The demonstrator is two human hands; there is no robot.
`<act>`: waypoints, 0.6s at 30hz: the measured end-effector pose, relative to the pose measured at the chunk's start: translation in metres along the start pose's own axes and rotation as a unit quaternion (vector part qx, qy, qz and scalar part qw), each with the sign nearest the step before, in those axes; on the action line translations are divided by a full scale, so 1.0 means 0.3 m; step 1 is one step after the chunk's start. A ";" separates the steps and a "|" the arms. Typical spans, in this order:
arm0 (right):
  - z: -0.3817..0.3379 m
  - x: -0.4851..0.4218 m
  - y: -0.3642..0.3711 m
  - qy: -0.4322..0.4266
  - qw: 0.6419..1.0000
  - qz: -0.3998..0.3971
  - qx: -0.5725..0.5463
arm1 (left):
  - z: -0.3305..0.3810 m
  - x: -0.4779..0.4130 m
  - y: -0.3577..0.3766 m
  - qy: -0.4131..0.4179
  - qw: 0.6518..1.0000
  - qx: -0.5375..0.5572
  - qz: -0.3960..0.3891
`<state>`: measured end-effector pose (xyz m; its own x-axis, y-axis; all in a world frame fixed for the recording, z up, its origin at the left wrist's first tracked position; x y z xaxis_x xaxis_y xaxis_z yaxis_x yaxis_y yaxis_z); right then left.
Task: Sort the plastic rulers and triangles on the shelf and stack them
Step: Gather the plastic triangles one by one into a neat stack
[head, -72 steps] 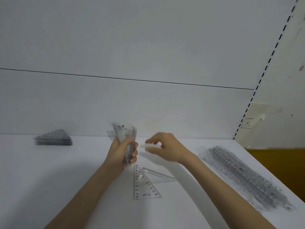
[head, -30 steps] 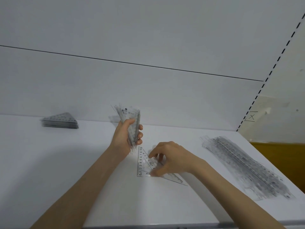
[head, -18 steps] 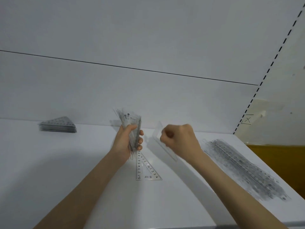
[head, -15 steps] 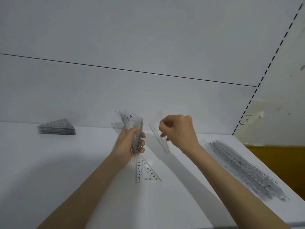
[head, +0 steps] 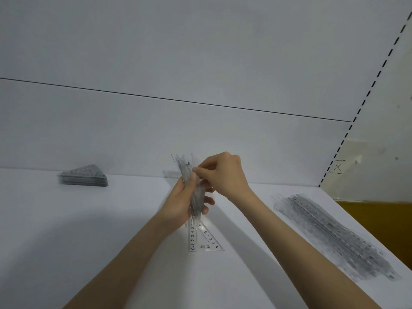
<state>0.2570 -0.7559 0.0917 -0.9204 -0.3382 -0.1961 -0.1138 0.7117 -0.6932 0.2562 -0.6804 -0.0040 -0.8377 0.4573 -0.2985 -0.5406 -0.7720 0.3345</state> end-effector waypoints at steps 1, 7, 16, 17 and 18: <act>-0.001 0.000 0.002 0.003 1.000 -0.017 -0.010 | -0.003 -0.002 0.001 0.000 1.000 0.006 -0.007; 0.015 -0.002 -0.012 -0.008 0.998 -0.048 -0.038 | -0.007 0.001 0.005 -0.019 0.999 0.038 -0.027; 0.209 0.170 0.221 -0.013 0.962 -0.234 0.142 | 0.022 0.042 -0.210 0.008 0.977 0.031 0.213; 0.191 0.207 0.253 -0.039 0.949 -0.264 0.168 | 0.023 0.042 -0.213 0.008 0.976 0.030 0.214; 0.171 0.246 0.277 -0.069 0.936 -0.285 0.193 | 0.022 0.043 -0.213 0.008 0.977 0.025 0.211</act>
<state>0.1989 -0.7533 -0.0160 -0.6909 -0.6906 0.2138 -0.4045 0.1242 -0.9061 0.2795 -0.6223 -0.0233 -0.9859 0.0957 -0.1374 -0.1503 -0.8674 0.4744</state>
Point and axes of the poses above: each hand's wrist, its own x-axis away from the middle knuckle, its own y-axis out of the palm, z = x × y, the point moved 10 cm from there along -x, towards the middle knuckle, and after that the axes turned 15 degrees about -z, right-handed, at the moved point
